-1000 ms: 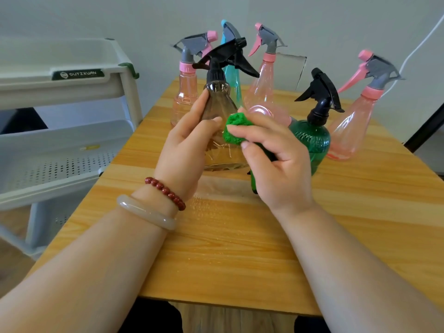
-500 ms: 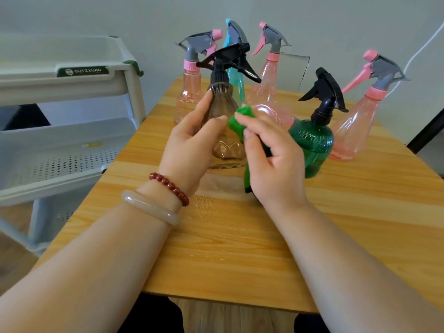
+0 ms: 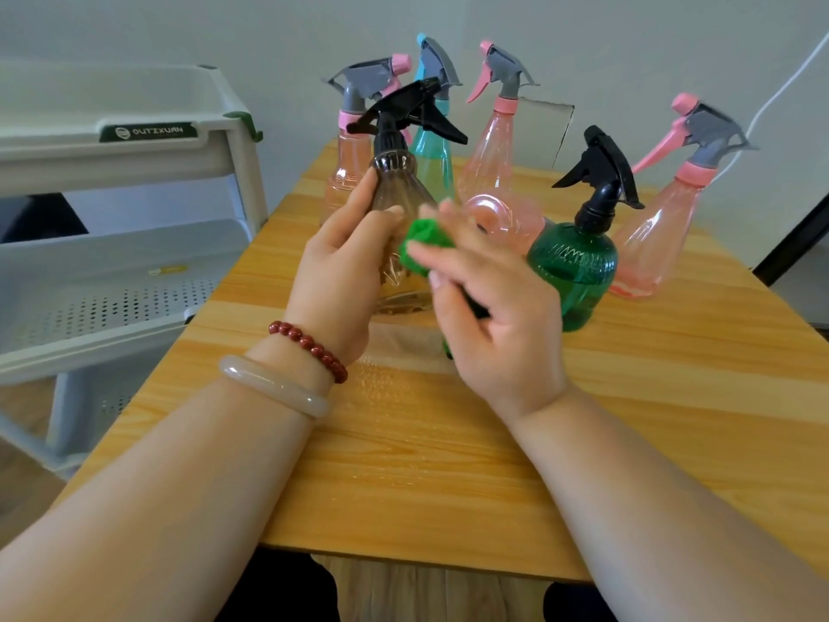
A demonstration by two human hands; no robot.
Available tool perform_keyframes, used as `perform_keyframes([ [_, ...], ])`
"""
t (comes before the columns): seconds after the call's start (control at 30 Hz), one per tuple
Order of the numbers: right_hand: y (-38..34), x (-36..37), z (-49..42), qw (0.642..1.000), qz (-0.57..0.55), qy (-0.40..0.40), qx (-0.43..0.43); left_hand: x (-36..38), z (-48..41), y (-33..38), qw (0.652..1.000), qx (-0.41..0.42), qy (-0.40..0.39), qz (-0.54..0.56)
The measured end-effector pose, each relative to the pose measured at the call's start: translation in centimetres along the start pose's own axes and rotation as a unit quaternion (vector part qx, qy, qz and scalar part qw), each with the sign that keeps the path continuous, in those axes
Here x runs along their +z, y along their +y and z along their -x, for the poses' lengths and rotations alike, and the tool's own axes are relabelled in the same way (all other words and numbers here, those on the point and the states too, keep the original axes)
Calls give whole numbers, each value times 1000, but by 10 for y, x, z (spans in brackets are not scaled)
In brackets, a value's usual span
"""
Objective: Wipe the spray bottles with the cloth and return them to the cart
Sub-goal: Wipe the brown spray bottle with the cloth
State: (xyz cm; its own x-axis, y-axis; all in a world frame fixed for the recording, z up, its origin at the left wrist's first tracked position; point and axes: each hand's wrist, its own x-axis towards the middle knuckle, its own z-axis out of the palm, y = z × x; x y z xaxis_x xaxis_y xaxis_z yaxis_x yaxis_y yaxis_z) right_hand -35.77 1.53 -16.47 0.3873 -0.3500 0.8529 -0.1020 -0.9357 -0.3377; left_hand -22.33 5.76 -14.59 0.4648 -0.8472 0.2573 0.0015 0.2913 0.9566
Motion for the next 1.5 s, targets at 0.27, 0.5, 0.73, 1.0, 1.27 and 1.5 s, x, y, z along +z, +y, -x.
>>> perform_keyframes([
  [0.27,-3,0,-9,985,-67,33,155,-2,-1,4,998,-39,-2,56],
  [0.5,-6,-7,-12,958,-139,33,249,2,1,3,996,-10,-84,30],
  [0.73,-8,-10,-17,953,-113,85,268,7,6,3,995,8,-77,-60],
  [1.0,-6,-12,-11,977,-146,19,153,6,5,4,996,0,-72,46],
  [1.27,1,-16,-14,974,-115,26,194,7,5,0,994,0,-107,-1],
  [1.5,-7,-2,-9,998,-22,-11,50,2,4,-1,996,0,-94,8],
])
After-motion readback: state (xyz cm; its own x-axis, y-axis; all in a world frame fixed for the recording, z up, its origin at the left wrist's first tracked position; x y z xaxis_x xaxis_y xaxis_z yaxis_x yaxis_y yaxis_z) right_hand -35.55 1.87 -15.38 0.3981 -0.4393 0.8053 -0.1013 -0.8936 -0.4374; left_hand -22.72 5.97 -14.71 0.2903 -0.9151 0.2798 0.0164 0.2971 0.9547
